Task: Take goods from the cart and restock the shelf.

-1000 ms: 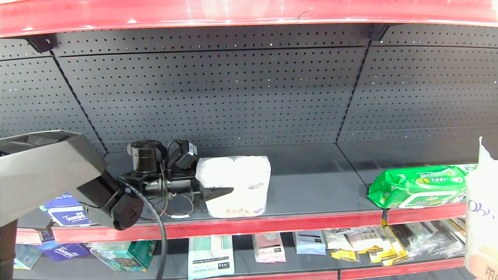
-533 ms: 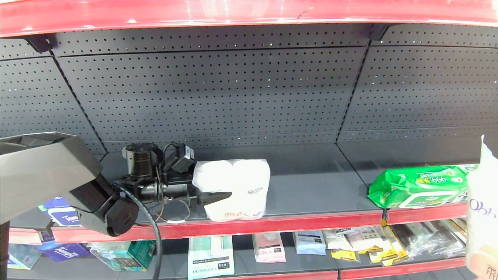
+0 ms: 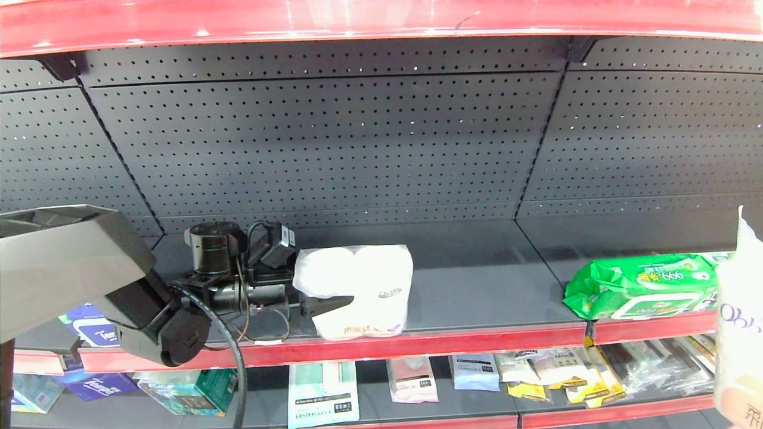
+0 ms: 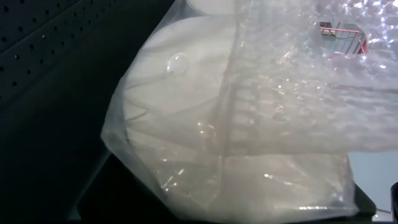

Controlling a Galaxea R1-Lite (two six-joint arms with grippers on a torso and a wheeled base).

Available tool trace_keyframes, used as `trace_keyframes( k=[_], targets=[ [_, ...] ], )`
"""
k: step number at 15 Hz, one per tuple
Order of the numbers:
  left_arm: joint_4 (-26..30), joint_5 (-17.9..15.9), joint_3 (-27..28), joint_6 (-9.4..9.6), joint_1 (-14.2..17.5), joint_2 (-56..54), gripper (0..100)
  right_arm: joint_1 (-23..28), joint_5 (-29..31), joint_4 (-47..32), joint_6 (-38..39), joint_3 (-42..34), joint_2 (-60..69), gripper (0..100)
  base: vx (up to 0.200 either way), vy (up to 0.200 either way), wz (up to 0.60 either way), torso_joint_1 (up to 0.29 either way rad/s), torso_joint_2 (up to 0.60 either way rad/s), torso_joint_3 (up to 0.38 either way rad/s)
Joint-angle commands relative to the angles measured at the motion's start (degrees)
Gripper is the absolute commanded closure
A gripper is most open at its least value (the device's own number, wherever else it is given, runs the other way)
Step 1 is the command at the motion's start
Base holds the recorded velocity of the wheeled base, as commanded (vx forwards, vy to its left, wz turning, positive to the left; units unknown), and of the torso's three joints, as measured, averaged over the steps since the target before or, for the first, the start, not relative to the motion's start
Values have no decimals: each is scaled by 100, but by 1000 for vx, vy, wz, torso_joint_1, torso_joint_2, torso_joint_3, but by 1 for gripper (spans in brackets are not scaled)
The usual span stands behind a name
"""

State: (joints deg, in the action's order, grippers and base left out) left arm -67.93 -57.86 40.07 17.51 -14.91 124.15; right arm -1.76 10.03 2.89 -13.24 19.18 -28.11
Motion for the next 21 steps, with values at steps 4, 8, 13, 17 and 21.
trace_keyframes(
  k=[4,8,13,17,21],
  targets=[
    [-63,-15,-70,-54,6,101,100,0,7,1,-3,-2,-1,100,0,0,0,0,0,0],
    [-45,-24,-78,-54,6,101,100,0,7,1,-3,34,-1,100,0,0,0,0,0,0],
    [-80,-85,-140,-54,-12,66,0,0,7,1,-3,42,7,100,0,0,0,0,0,0],
    [-133,-94,-298,-230,-21,-277,0,0,7,1,-3,42,7,100,0,0,0,0,0,0],
    [-414,-94,-667,-933,-12,-1130,0,0,7,1,-3,60,-1,100,0,0,0,0,0,0]
  ],
)
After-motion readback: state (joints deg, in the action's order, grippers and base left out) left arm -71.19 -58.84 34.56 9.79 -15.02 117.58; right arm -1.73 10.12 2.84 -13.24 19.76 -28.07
